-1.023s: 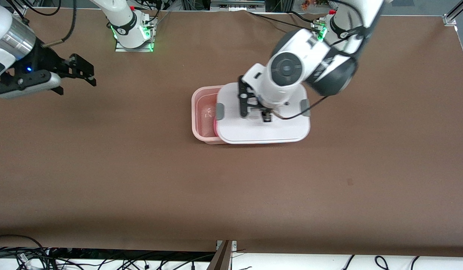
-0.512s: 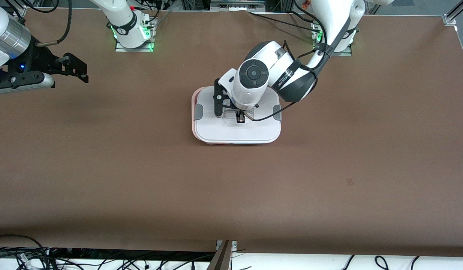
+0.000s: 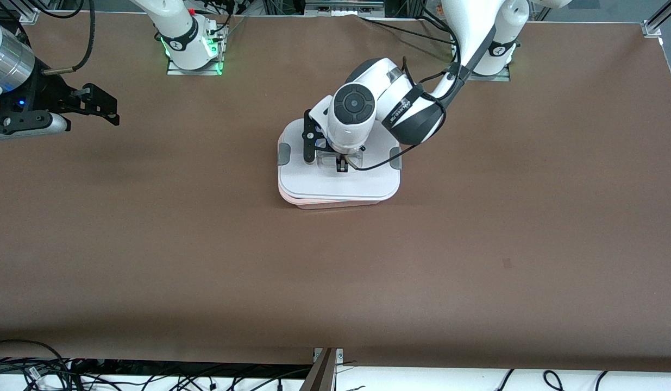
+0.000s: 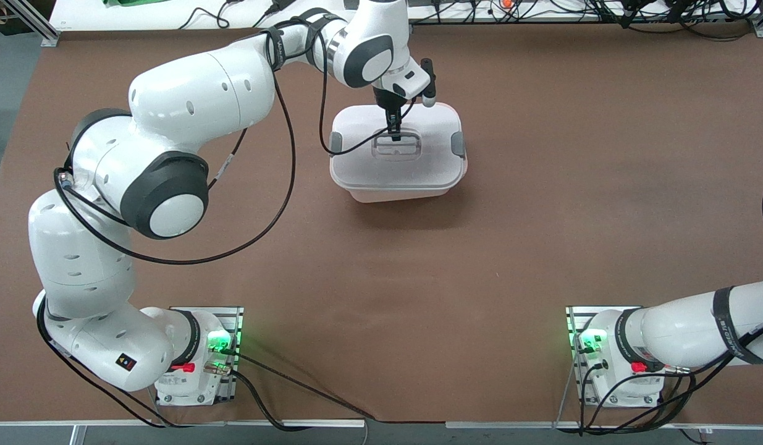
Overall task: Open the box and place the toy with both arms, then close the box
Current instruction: 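Lower the lid onto the box rim and press it down with the left gripper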
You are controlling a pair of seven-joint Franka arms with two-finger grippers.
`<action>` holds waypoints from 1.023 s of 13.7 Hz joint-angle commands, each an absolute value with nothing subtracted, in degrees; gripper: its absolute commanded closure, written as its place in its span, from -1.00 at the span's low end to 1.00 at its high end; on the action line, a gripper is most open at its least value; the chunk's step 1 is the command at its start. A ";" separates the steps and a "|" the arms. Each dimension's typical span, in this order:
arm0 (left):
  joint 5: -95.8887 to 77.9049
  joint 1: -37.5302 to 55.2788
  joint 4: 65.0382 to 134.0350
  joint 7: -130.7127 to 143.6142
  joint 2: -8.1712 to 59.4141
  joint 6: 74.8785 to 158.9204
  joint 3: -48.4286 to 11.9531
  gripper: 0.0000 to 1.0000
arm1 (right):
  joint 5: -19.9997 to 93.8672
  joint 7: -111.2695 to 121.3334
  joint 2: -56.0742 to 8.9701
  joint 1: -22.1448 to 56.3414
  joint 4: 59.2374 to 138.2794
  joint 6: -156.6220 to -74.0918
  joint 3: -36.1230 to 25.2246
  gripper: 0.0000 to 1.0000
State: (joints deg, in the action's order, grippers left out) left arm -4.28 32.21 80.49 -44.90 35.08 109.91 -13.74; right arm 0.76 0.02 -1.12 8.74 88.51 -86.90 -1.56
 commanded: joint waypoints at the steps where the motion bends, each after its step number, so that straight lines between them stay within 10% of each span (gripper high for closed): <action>1: -5.62 32.52 80.95 -40.54 35.24 110.04 -13.18 1.00 | -0.88 -0.26 -1.05 9.40 87.63 -86.92 -1.49 -1.00; 14: -7.38 31.99 80.86 -34.01 36.30 112.76 -13.01 1.00 | -0.88 -0.70 -1.05 8.96 86.92 -86.92 -1.76 -1.00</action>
